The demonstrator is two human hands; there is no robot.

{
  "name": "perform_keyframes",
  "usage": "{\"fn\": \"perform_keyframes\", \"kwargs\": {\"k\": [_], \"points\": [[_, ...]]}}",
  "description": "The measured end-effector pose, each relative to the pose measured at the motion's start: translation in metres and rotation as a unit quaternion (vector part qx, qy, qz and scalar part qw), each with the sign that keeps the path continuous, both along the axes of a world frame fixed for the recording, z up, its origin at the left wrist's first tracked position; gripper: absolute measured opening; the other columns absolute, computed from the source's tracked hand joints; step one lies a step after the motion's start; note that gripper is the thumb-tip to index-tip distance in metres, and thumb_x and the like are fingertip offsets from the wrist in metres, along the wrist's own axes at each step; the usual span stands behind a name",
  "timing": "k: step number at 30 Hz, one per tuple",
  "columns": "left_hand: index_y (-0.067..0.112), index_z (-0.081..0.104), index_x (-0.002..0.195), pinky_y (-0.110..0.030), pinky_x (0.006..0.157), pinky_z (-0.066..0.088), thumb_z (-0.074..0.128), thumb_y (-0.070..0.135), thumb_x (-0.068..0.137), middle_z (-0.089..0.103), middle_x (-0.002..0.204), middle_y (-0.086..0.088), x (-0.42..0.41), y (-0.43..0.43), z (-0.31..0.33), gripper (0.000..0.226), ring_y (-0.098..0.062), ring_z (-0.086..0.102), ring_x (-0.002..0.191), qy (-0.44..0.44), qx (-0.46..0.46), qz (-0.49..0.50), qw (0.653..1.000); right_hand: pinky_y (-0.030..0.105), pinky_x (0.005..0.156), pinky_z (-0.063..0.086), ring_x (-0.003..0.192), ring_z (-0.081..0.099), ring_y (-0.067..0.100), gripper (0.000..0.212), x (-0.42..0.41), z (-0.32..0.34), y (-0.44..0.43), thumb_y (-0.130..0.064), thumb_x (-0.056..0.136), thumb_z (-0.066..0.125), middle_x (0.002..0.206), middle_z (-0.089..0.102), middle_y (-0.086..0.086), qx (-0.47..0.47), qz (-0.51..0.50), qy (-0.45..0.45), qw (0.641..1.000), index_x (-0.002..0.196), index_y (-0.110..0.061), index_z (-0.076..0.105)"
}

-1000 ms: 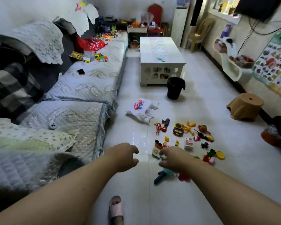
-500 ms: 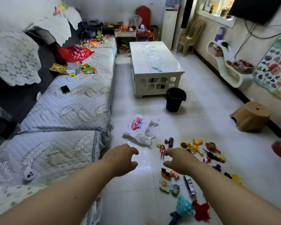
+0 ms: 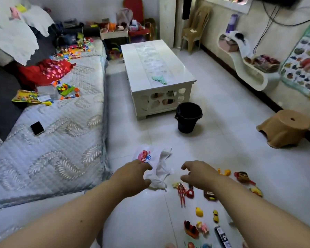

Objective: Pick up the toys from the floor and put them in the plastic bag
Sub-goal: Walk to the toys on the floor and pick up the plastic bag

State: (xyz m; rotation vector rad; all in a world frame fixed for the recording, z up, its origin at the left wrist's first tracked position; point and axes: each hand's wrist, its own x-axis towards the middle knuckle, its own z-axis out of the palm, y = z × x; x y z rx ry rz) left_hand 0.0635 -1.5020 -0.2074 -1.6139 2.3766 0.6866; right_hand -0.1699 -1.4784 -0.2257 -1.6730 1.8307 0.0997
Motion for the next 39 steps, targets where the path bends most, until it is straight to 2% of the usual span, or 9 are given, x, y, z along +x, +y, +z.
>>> {"fn": "perform_keyframes", "kwargs": {"k": [7,13,18,21,25,29,33,39], "points": [[0.038,0.049,0.133,-0.031,0.089,0.047,0.054,0.048,0.086,0.052,0.132,0.005,-0.024,-0.145,-0.013,0.049,-0.017,0.054,0.112,-0.002,0.005,-0.064,0.998,0.036,0.094,0.047,0.115,0.055,0.022,0.048,-0.022,-0.005,-0.101,-0.040,0.088,0.055,0.136,0.052,0.004,0.007,-0.069,0.007,0.998,0.133,-0.025,0.048],[0.033,0.048,0.136,-0.033,0.092,0.047,0.055,0.045,0.088,0.050,0.135,0.002,-0.034,-0.277,-0.027,0.050,-0.019,0.054,0.117,-0.010,0.017,-0.182,0.983,0.036,0.093,0.048,0.113,0.056,0.021,0.048,-0.011,-0.030,-0.179,-0.040,0.089,0.054,0.134,0.052,0.004,0.015,-0.191,-0.010,0.981,0.134,-0.025,0.047],[0.033,0.045,0.138,-0.032,0.093,0.047,0.055,0.042,0.089,0.050,0.136,0.001,-0.036,-0.355,-0.042,0.051,-0.019,0.054,0.117,-0.024,0.043,-0.264,0.963,0.034,0.090,0.049,0.110,0.055,0.019,0.047,0.019,-0.062,-0.214,-0.043,0.088,0.056,0.129,0.055,0.003,0.050,-0.270,-0.044,0.961,0.130,-0.023,0.050],[0.035,0.038,0.141,-0.034,0.095,0.047,0.055,0.042,0.089,0.051,0.137,0.001,-0.045,-0.380,-0.060,0.056,-0.020,0.053,0.119,-0.041,0.069,-0.296,0.952,0.034,0.090,0.049,0.114,0.054,0.019,0.046,0.033,-0.085,-0.220,-0.044,0.086,0.058,0.127,0.057,0.004,0.058,-0.326,-0.080,0.940,0.127,-0.023,0.053],[0.034,0.037,0.143,-0.033,0.096,0.046,0.055,0.042,0.089,0.053,0.135,-0.001,-0.068,-0.395,-0.092,0.058,-0.020,0.054,0.119,-0.060,0.114,-0.327,0.936,0.036,0.099,0.044,0.131,0.042,0.024,0.047,0.034,-0.114,-0.222,-0.043,0.086,0.058,0.138,0.052,0.005,0.080,-0.390,-0.110,0.911,0.129,-0.025,0.052],[0.030,0.041,0.142,-0.027,0.094,0.041,0.056,0.039,0.089,0.052,0.139,-0.003,-0.097,-0.405,-0.132,0.057,-0.021,0.053,0.121,-0.066,0.154,-0.332,0.928,0.033,0.095,0.047,0.117,0.054,0.023,0.046,0.023,-0.152,-0.219,-0.042,0.086,0.058,0.133,0.055,0.006,0.097,-0.430,-0.120,0.889,0.128,-0.023,0.053],[0.029,0.041,0.143,-0.027,0.095,0.041,0.056,0.038,0.089,0.051,0.140,-0.005,-0.125,-0.420,-0.175,0.057,-0.021,0.053,0.122,-0.085,0.179,-0.339,0.920,0.034,0.099,0.046,0.119,0.055,0.020,0.049,0.009,-0.198,-0.223,-0.041,0.085,0.059,0.136,0.054,0.004,0.130,-0.458,-0.153,0.866,0.131,-0.023,0.052],[0.028,0.043,0.142,-0.027,0.095,0.042,0.056,0.038,0.089,0.052,0.139,-0.005,-0.164,-0.443,-0.242,0.055,-0.020,0.055,0.119,-0.113,0.201,-0.347,0.909,0.033,0.098,0.046,0.120,0.054,0.022,0.048,-0.012,-0.259,-0.244,-0.040,0.086,0.058,0.133,0.057,0.005,0.153,-0.472,-0.158,0.854,0.131,-0.022,0.052]]}}
